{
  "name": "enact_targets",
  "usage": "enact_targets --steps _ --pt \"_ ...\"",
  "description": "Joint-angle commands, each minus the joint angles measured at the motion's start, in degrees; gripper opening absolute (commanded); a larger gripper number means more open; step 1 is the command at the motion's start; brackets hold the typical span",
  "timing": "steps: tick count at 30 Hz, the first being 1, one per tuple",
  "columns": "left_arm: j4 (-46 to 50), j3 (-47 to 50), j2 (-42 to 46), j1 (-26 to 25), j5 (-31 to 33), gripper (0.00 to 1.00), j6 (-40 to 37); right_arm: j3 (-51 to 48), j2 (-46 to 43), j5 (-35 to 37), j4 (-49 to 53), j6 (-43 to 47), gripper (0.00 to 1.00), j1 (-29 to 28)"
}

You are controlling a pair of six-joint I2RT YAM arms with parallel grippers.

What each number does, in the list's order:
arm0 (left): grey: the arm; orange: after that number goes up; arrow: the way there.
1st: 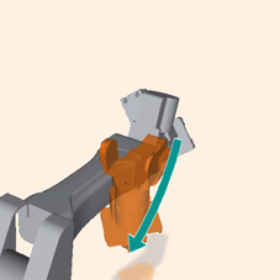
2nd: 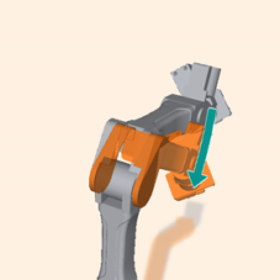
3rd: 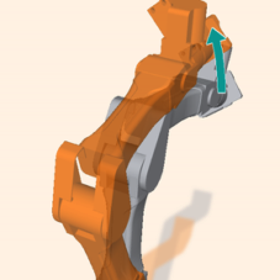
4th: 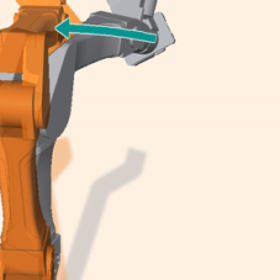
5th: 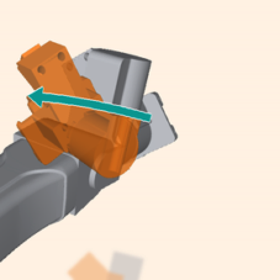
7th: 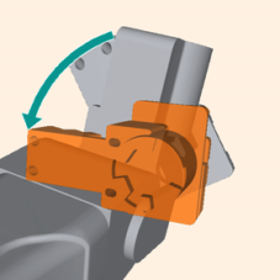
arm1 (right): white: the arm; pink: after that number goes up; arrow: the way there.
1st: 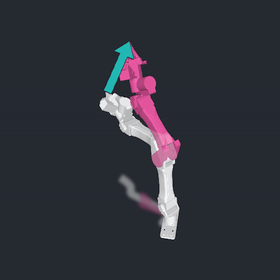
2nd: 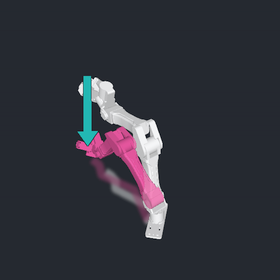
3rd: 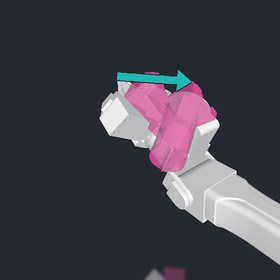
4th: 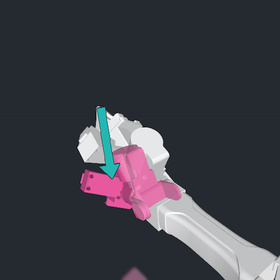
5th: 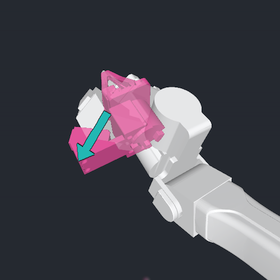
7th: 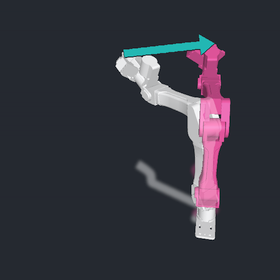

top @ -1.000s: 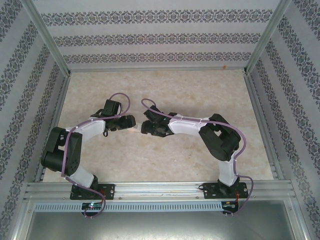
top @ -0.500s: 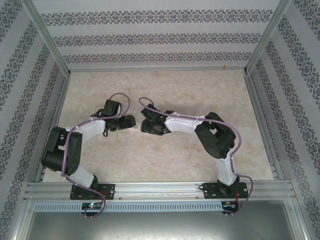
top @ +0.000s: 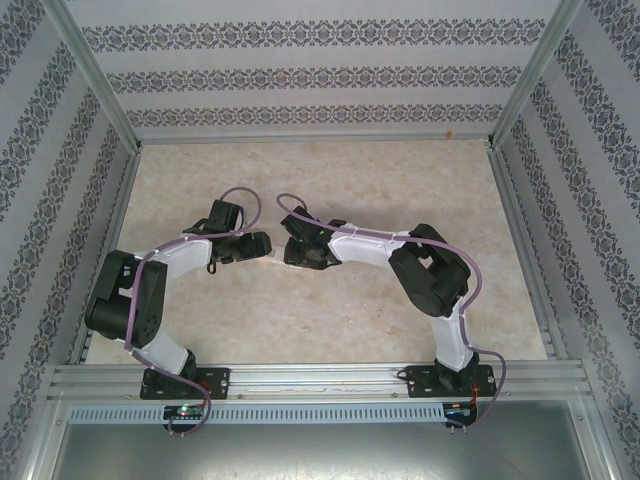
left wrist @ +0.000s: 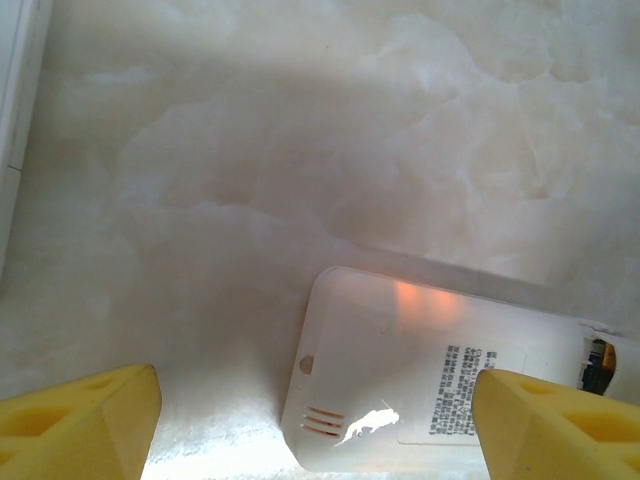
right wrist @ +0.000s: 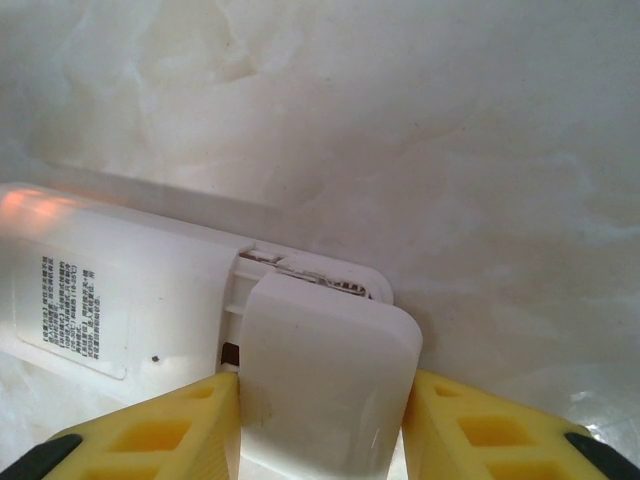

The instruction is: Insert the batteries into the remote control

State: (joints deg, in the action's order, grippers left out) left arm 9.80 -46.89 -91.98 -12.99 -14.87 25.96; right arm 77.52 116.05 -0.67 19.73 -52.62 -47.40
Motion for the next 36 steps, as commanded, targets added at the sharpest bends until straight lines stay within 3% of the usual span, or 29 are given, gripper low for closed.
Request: enact_targets --steps 1,29,36 --pt "-1.1 -0.4 -1.6 0.5 -1.5 0.82 -1.4 0.4 -2.1 0.0 2.8 -0.3 0.42 0.3" --pt "-2.7 0.3 -2.0 0.5 -3.5 0.82 -1.4 3.9 1.7 -8.7 2.3 -7.4 0.43 3.4" --pt "-2.6 0.2 -1.4 0.4 -3.3 0.82 -1.7 3.7 3.2 -7.4 3.5 -6.3 0.43 3.8"
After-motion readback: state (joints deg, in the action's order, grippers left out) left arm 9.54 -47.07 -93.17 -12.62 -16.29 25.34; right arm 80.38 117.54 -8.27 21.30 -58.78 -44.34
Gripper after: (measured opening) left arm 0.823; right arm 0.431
